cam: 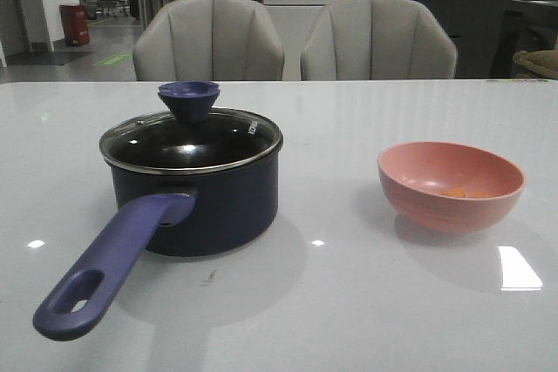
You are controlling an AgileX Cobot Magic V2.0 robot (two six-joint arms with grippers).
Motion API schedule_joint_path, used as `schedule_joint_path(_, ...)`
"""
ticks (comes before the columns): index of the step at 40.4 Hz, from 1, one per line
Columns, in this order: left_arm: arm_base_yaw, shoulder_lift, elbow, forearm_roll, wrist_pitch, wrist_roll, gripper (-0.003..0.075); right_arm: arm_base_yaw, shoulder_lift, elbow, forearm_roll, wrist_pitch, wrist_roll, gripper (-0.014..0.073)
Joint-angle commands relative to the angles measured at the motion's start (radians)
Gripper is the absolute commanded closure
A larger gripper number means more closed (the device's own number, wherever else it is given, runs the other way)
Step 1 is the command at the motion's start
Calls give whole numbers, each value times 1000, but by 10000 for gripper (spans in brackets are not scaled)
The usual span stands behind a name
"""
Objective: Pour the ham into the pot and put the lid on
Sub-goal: 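Move the left gripper toward the purple knob of the glass lid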
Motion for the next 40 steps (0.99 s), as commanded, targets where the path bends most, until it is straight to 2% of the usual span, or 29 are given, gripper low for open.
schedule_joint_path(1,2,103,-159,-10,81,-3,607,-7,-20,-6,-14,-80,-7,433)
schedule_joint_path(6,2,237,-293,-14,304,-3,607,-7,-20,-6,-14,-80,-7,433)
schedule_joint_path(9,2,301,-335,-40,389,-3,607,-7,-20,-6,-14,-80,-7,433)
schedule_joint_path(25,2,482,-349,-25,407,-3,586,-7,-20,-6,-14,-80,-7,433)
schedule_joint_path(27,2,492,-360,-9,420,-3,557,-7,-20,-6,-14,-80,-7,433)
schedule_joint_path(31,2,507,-389,15,433,-3,444,-7,-20,-6,-14,-80,-7,433)
schedule_joint_path(37,2,519,-409,24,435,-3,166,-7,-20,-6,-14,-80,-7,433)
schedule_joint_path(40,2,531,-409,24,431,-3,92,-7,-20,-6,-14,-80,-7,433)
